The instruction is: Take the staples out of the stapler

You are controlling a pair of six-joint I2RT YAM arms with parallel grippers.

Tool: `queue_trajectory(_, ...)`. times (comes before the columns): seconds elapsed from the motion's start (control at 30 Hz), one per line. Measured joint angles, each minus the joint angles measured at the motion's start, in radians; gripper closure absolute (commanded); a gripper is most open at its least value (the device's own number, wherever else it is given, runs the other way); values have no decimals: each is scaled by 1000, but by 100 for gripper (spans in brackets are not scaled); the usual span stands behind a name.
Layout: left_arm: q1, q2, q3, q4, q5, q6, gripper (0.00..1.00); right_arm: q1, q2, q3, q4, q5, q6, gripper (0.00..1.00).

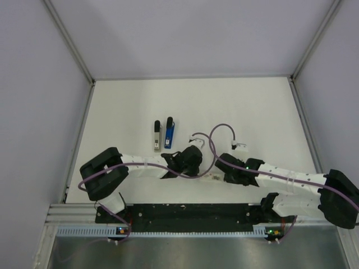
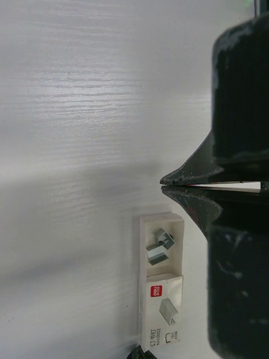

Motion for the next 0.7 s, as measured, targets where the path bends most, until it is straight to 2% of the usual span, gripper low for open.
queue_trajectory(0.37,-2,1,-20,48,72,-51,100,0,116,-5,84,-28,-4,100)
queue_trajectory(0.7,-11,-2,-39,80,84,-67,100,0,126,-2,109,-31,-12,100)
